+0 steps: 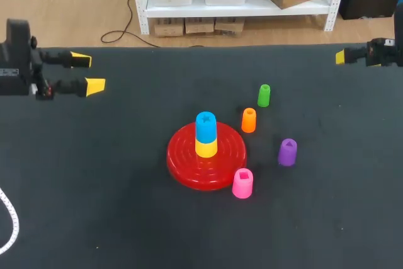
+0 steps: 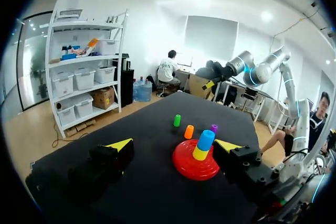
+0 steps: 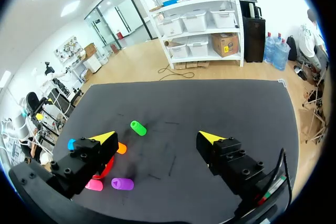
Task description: Pick up and stack the cylinders on the red base in this order: pink,purple,orange,green
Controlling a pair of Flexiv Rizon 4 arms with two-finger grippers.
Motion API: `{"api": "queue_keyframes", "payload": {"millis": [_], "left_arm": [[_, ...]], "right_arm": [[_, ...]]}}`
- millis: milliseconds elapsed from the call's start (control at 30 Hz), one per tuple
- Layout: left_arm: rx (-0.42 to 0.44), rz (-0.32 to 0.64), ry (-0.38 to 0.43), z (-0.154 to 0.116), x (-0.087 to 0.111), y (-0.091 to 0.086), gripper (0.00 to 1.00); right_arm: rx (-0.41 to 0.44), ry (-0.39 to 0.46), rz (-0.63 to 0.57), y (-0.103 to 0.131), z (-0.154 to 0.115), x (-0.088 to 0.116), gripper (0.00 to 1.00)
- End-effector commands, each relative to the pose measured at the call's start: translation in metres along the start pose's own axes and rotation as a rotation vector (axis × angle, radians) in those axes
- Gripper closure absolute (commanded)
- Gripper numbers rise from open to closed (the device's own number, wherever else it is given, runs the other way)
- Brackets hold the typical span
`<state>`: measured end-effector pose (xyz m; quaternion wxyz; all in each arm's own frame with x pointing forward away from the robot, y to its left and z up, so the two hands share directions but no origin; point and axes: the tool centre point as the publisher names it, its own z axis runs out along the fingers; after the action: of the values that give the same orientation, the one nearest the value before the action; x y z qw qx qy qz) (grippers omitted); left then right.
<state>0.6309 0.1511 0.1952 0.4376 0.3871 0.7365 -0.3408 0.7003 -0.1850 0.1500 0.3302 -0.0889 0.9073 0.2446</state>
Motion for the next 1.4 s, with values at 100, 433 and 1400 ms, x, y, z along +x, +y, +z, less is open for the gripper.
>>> {"api": "queue_keyframes", "payload": {"millis": [100, 433, 1400], "left_arm": [[-0.016, 0.002, -0.035, 0.0, 0.002, -0.003, 0.0], [-0.016, 0.002, -0.035, 0.0, 0.002, -0.003, 0.0], [-0.016, 0.002, -0.035, 0.0, 0.002, -0.003, 0.0]], "right_arm": [[-0.001, 0.0, 0.0, 0.0, 0.0, 0.0, 0.0], [-0.001, 0.0, 0.0, 0.0, 0.0, 0.0, 0.0], [-0.043, 0.096, -0.12, 0.042, 0.011, 0.001, 0.0]]}}
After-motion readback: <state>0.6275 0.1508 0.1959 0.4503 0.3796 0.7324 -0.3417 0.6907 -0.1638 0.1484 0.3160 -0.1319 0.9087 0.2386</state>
